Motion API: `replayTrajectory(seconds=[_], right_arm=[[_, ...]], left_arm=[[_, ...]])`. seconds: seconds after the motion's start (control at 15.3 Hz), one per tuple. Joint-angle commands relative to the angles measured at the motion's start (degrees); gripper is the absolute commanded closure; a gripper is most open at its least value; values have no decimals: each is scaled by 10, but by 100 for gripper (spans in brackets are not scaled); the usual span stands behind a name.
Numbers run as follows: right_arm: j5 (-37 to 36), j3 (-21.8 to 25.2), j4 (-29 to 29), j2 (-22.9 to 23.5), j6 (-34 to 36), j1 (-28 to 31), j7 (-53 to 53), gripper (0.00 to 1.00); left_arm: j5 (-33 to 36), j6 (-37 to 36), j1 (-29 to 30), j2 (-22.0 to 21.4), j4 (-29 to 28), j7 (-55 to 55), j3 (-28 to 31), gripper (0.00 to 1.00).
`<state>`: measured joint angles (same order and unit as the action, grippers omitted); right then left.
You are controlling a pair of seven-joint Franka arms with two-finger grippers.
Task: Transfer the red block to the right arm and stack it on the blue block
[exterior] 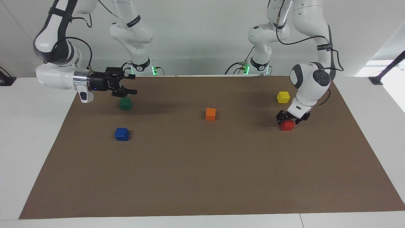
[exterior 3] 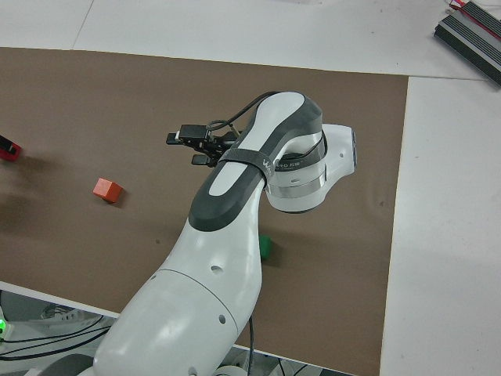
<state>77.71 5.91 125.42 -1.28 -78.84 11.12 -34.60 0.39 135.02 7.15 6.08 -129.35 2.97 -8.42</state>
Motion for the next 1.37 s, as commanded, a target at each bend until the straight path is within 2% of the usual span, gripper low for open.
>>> replayTrajectory(seconds=[0.0, 0.07, 0.2, 0.39, 0.52, 0.65, 0.85, 1.05, 1.18, 1.31], right_arm=[[75, -2, 31, -4, 28, -10, -15, 0], [95, -3, 33, -6, 40, -16, -13, 0], [182, -2, 62, 15, 97, -41, -15, 0], [254, -3, 64, 65, 182, -59, -15, 0], [289, -4, 72, 80, 210, -79, -16, 0], [347, -5, 83, 109, 251, -108, -27, 0], [403, -6, 98, 120, 265, -146, -31, 0], [483, -7, 100, 141, 271, -203, -34, 0], [512, -7, 97, 162, 268, -242, -74, 0], [524, -7, 96, 168, 263, -262, -84, 0]], left_arm=[[-8, 9, 0, 8, 2, -4, -2, 78], [-10, -3, 2, 7, 2, -16, -2, 100], [-21, -47, -5, 7, 31, -77, -3, 100], [-29, -232, -27, 3, 152, -163, -6, 100], [-77, -331, -41, -2, 227, -239, -6, 100], [-124, -388, -43, -28, 269, -323, -14, 100], [-216, -428, -42, -85, 280, -472, -37, 100], [-342, -460, -43, -118, 288, -687, -72, 100], [-357, -445, -42, -133, 290, -797, -133, 100], [-394, -392, -42, -134, 292, -931, -171, 100]])
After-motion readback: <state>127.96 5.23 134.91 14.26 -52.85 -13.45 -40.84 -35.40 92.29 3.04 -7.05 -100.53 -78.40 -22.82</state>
